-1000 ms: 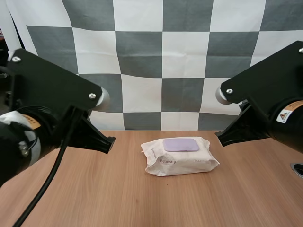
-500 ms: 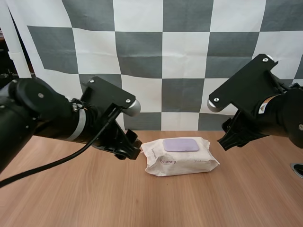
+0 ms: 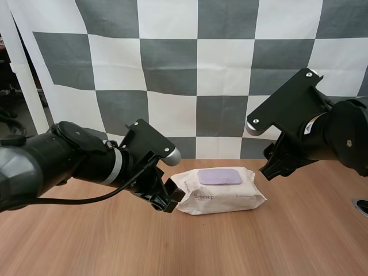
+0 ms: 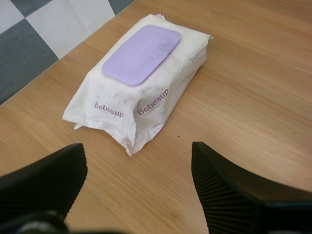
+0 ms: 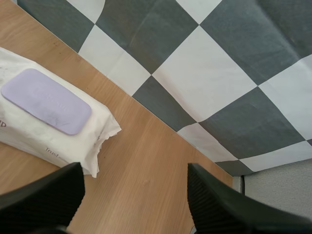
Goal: Open the wet wipes lid
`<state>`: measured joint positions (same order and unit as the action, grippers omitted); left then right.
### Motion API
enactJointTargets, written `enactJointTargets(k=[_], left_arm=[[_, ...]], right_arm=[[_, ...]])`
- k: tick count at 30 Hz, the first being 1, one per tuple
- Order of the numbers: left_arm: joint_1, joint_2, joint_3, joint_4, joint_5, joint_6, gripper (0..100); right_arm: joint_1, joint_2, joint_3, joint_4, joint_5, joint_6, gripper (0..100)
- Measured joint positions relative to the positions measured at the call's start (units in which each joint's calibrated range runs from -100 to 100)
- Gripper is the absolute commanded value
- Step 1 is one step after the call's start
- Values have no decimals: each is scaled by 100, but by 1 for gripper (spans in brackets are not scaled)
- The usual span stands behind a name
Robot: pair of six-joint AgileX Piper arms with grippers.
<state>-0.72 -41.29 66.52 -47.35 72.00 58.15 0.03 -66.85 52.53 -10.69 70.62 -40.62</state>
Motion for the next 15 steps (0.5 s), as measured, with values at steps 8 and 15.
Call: enactJointTargets(k=[8, 15], left_arm=[[-167, 399, 213, -599, -838, 1084, 100], [-752, 1295, 215, -748, -2509, 1426, 100]], right_arm=[[0, 216, 0, 85, -142, 0, 100], [0, 220, 0, 85, -228, 0, 100]])
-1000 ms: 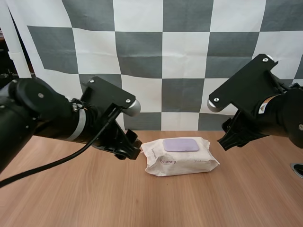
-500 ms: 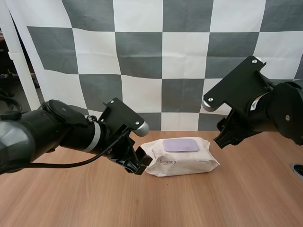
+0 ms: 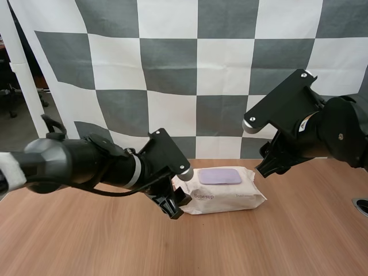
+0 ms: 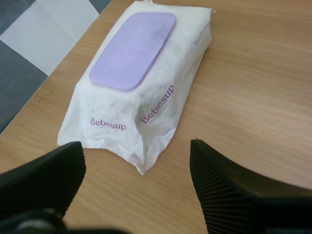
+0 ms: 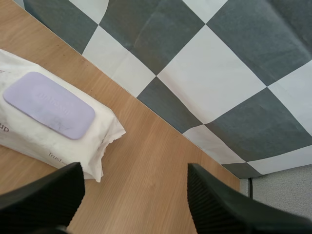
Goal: Open the wet wipes lid
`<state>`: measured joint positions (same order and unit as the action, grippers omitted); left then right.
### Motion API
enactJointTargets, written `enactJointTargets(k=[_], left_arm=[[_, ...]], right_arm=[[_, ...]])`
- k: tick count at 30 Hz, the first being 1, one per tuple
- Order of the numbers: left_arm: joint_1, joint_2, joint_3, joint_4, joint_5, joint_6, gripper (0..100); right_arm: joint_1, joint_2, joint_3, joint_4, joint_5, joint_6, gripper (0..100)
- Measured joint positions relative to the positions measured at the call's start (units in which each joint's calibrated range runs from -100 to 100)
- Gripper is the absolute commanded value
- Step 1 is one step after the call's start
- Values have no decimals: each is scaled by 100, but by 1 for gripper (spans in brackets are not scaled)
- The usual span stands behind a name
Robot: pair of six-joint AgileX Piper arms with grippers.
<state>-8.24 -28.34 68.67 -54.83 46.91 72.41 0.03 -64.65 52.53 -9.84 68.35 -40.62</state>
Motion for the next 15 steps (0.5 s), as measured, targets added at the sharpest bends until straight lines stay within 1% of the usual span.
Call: enactJointTargets(k=[5, 6, 8, 11, 13, 15], left_arm=[[-427, 531, 0, -189, -1025, 10, 100], [-496, 629, 0, -231, -1217, 28, 100], [-583, 846, 0, -364, -1583, 134, 100], [-584, 1122, 0, -597, -1876, 316, 100], [-584, 1352, -14, -878, -2054, 589, 100], [-584, 1597, -62, -1309, -2073, 926, 100]], right_arm=[[0, 0, 0, -27, 16, 0, 100], [0, 0, 0, -27, 16, 0, 100], [0, 0, 0, -27, 16, 0, 100], [0, 0, 0, -34, 33, 0, 100], [0, 0, 0, -34, 67, 0, 100], [0, 0, 0, -34, 100, 0, 100]])
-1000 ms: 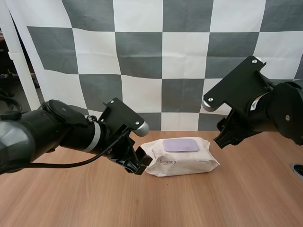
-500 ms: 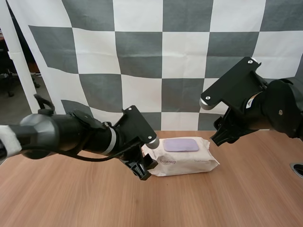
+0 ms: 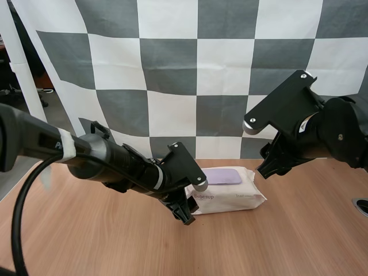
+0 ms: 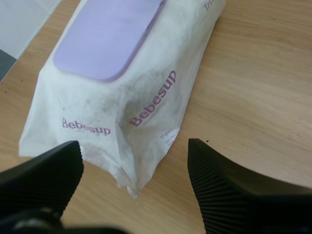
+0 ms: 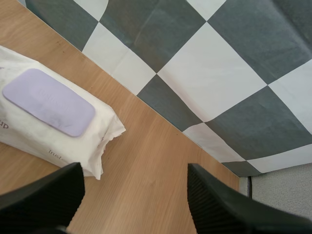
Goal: Open the wet wipes lid
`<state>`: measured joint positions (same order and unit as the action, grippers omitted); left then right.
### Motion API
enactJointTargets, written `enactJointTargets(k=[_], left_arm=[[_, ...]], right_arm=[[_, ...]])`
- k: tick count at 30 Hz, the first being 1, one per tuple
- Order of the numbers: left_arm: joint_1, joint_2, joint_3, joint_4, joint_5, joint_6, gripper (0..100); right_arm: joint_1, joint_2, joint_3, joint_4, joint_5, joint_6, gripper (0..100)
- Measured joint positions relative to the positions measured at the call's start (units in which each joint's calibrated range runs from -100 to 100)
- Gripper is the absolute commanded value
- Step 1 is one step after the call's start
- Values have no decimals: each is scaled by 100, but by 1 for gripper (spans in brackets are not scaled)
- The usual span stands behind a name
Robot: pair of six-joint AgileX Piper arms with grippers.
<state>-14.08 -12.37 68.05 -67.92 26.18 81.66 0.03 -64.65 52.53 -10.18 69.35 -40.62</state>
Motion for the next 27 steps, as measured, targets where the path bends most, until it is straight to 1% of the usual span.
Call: enactJointTargets(k=[6, 8, 13, 16, 18, 19, 21, 22, 23, 24, 27], left_arm=[[-5, 488, -158, -1027, 359, 890, 100], [-5, 697, -266, -1280, 359, 1057, 100], [-5, 1244, -542, -1570, 779, 1067, 100], [-5, 1530, -708, -1585, 889, 1067, 99], [-5, 1680, -779, -1585, 972, 1067, 90], [-5, 1746, -813, -1598, 1011, 1067, 79], [-5, 1840, -861, -1689, 1011, 1067, 51], [-5, 1859, -878, -1739, 1011, 1067, 31], [-5, 1870, -878, -1757, 1011, 1067, 9], [-5, 1870, -890, -1756, 1063, 1067, 0], [-5, 1870, -903, -1756, 1233, 1076, 0]], right_arm=[[0, 0, 0, 0, 20, 0, 100], [0, 0, 0, 0, 116, -13, 100], [0, 0, 0, -49, 194, -38, 100], [0, 0, 0, -49, 194, -38, 100], [0, 0, 0, -49, 212, -38, 100], [0, 0, 0, -49, 212, -38, 100], [0, 0, 0, -49, 331, -38, 100], [0, 0, 0, -49, 394, -38, 100], [0, 0, 0, -6, 493, -38, 100], [0, 0, 0, 18, 594, -62, 100], [0, 0, 0, 182, 869, -324, 100]])
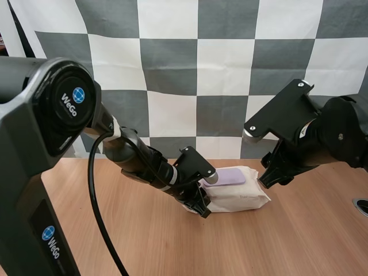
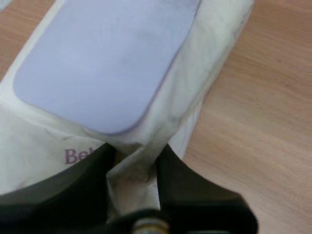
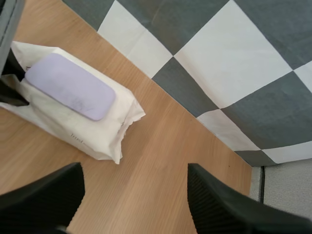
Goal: Open the wet wipes lid
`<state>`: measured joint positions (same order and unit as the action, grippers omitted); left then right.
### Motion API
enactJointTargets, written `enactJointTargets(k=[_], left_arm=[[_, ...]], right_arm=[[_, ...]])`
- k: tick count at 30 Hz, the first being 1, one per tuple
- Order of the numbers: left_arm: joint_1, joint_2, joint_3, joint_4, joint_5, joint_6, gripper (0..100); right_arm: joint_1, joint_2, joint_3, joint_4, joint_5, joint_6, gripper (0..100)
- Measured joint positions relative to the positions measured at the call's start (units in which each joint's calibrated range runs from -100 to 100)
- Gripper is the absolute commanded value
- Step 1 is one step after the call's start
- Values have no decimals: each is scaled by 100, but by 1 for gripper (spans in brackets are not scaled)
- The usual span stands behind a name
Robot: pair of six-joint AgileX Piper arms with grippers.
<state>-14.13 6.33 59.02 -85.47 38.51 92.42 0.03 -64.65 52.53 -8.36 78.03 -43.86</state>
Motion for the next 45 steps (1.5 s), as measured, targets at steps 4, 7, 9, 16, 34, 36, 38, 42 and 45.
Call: enactJointTargets(k=[4, 7, 9, 16, 34, 36, 38, 42, 45], left_arm=[[7, 0, -14, 29, 263, 0, 0], [7, 0, -14, 148, 410, 0, 0], [7, 0, -14, 240, 511, 0, 0], [7, 0, -14, 334, 549, 0, 0], [23, -1053, 26, 1576, 1331, -561, 0], [90, -1095, 85, 1576, 1412, -593, 0], [201, -1095, 102, 1666, 1605, -616, 0], [481, -1095, 102, 1714, 2386, -658, 0], [719, -1095, 102, 1714, 2893, -673, 0]], right_arm=[[0, 0, 0, 491, 110, -532, 100], [0, 0, 85, 987, 194, -971, 100], [0, 24, 256, 1333, 169, -1277, 100], [0, 240, 1009, 1664, -344, -2303, 100], [0, 1036, 1215, 1649, -2349, -3581, 100], [0, 1039, 1215, 1649, -2349, -3603, 100], [0, 1051, 1215, 1660, -2349, -3603, 100], [0, 1051, 1215, 1905, -2353, -3769, 100], [0, 1051, 1215, 2091, -2268, -3863, 100]])
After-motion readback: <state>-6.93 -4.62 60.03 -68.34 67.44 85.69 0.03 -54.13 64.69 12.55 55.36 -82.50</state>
